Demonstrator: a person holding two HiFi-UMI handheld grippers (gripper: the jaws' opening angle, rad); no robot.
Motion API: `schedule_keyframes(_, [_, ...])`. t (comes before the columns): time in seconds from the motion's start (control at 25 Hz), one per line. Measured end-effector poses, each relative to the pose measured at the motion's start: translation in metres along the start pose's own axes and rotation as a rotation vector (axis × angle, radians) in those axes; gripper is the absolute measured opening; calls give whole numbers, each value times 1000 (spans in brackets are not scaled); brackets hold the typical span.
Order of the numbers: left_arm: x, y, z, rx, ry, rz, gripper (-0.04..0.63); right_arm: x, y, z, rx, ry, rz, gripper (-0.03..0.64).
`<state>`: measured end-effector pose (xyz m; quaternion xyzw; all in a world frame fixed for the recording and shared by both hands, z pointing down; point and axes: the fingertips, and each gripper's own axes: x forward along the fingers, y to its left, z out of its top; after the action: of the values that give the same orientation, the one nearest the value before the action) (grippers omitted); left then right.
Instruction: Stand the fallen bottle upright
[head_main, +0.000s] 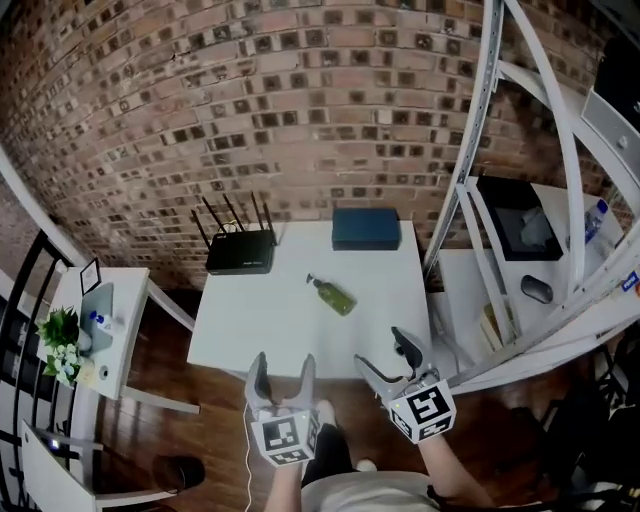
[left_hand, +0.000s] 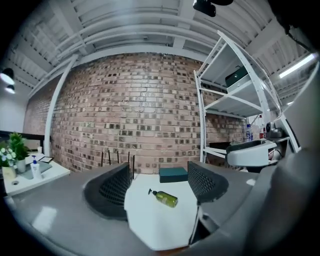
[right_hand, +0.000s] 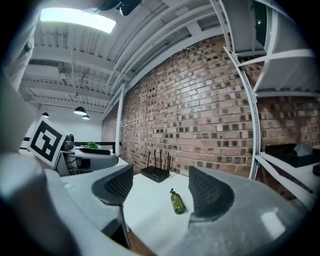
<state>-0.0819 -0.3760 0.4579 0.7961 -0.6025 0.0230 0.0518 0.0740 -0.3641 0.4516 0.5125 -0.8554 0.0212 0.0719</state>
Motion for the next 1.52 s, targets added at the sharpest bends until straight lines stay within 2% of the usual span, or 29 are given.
schedule_keyframes(0.24, [94,41,20,-9,-19,-53,376,103,-32,22,3,65,3,324])
schedule_keyframes(0.4, [140,61,13,-22,12,-110,367,160,-36,9,20,152,32,314])
schedule_keyframes(0.52, [170,79,1,-26,43,-117,365,195,-39,-15,48,252,67,310])
schedule_keyframes(0.64, [185,83,-22,-38,108,-128,362,217,-43,-46,73,367,107,310])
schedule_keyframes(0.88, [230,95,-59,-65,171,-125,354,276,-60,-103,60,516,165,288])
schedule_keyframes(1.04, [246,105,-86,-103,224,-104,350,309,-63,-141,53,622,227,279])
schedule_keyframes(1.24, [261,115,-114,-131,280,-71,348,341,-65,-178,80,722,297,235])
schedule_keyframes(1.52, [269,127,-138,-145,329,-34,347,372,-60,-223,64,862,361,206])
